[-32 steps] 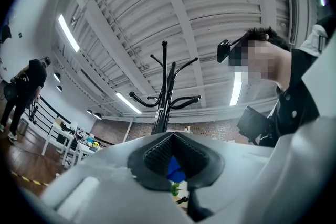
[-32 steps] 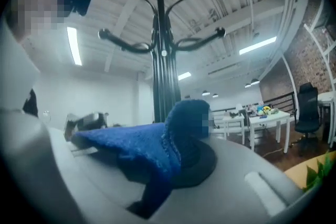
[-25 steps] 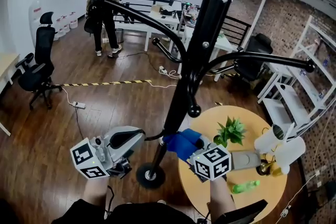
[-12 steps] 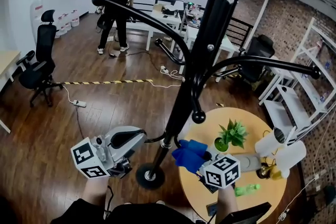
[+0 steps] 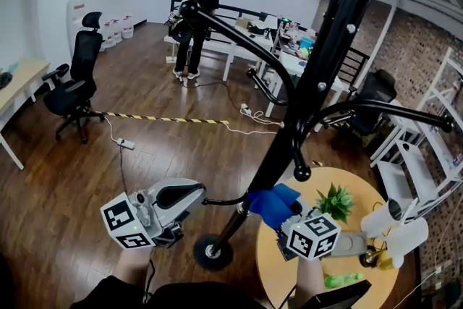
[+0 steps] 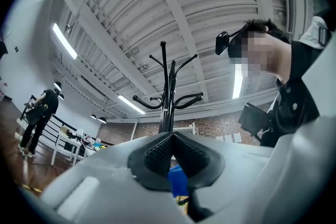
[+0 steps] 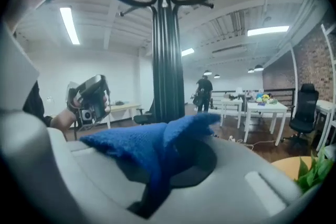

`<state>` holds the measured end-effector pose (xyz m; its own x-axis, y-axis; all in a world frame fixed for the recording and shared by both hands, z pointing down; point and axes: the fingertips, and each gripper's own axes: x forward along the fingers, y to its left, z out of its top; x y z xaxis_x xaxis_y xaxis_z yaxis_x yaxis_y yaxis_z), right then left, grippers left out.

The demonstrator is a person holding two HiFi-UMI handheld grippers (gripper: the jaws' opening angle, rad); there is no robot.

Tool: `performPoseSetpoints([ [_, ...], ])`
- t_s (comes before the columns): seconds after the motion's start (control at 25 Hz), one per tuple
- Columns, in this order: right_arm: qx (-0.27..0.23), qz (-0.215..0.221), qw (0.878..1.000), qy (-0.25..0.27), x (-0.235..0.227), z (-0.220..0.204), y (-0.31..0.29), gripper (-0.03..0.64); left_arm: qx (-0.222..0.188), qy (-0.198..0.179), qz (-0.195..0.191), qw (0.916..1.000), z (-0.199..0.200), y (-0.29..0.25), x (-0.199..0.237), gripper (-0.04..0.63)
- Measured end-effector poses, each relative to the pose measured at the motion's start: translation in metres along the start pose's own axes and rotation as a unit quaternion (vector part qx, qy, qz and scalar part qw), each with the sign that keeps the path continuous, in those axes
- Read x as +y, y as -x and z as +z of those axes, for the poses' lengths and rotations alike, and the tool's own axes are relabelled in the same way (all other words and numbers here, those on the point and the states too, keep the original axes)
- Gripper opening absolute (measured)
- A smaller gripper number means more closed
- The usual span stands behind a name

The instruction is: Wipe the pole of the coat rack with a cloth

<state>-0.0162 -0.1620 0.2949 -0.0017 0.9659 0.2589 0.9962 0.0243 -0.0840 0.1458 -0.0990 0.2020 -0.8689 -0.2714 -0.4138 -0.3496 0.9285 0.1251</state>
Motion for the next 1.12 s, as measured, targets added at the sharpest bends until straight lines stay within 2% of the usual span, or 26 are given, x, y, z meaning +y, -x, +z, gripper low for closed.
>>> performPoseSetpoints([
  [0.08,-0.048,-0.002,0.999,0.002,0.002,0.033,0.01,0.025,-0.004,-0.005,0.005,1.0,0.005,0.004,0.001,0.003],
  [0.16,-0.119,-0.001,0.993,0.0,0.007,0.083,0.024,0.025,-0.009,-0.009,0.01,0.9999,0.009,0.007,0.003,0.003],
  [0.24,-0.2,-0.004,0.98,0.006,0.012,0.139,0.041,0.025,-0.011,-0.014,0.009,0.9998,0.013,0.009,0.003,0.003],
  [0.36,-0.306,-0.013,0.952,0.019,0.016,0.211,0.067,0.025,-0.008,-0.025,-0.001,0.9996,0.014,0.005,-0.002,0.003],
  [0.48,-0.347,-0.025,0.936,0.052,0.022,0.258,0.088,0.025,-0.009,-0.031,-0.01,0.9994,0.014,0.0,-0.007,0.003],
  [0.6,-0.386,-0.038,0.92,0.059,0.024,0.28,0.124,0.025,-0.009,-0.031,-0.009,0.9994,0.012,-0.001,-0.006,0.003],
  [0.68,-0.431,-0.055,0.899,0.057,0.023,0.288,0.159,0.026,-0.007,-0.03,-0.01,0.9995,0.01,-0.002,-0.003,0.003],
  [0.8,-0.52,-0.081,0.848,0.064,0.025,0.3,0.225,0.025,-0.008,-0.028,-0.013,0.9995,0.008,-0.008,-0.001,0.003],
  [0.84,-0.538,-0.09,0.835,0.069,0.026,0.304,0.242,0.025,-0.011,-0.026,-0.014,0.9995,0.008,-0.01,-0.001,0.003],
  [0.88,-0.545,-0.096,0.83,0.075,0.026,0.306,0.251,0.025,-0.013,-0.024,-0.016,0.9995,0.008,-0.012,-0.002,0.003],
  [1.0,-0.537,-0.088,0.836,0.076,0.024,0.307,0.247,0.025,-0.013,-0.019,-0.021,0.9995,0.006,-0.017,-0.005,0.003],
  [1.12,-0.512,-0.074,0.853,0.065,0.018,0.3,0.222,0.025,-0.013,-0.016,-0.021,0.9996,0.002,-0.016,-0.006,0.003],
])
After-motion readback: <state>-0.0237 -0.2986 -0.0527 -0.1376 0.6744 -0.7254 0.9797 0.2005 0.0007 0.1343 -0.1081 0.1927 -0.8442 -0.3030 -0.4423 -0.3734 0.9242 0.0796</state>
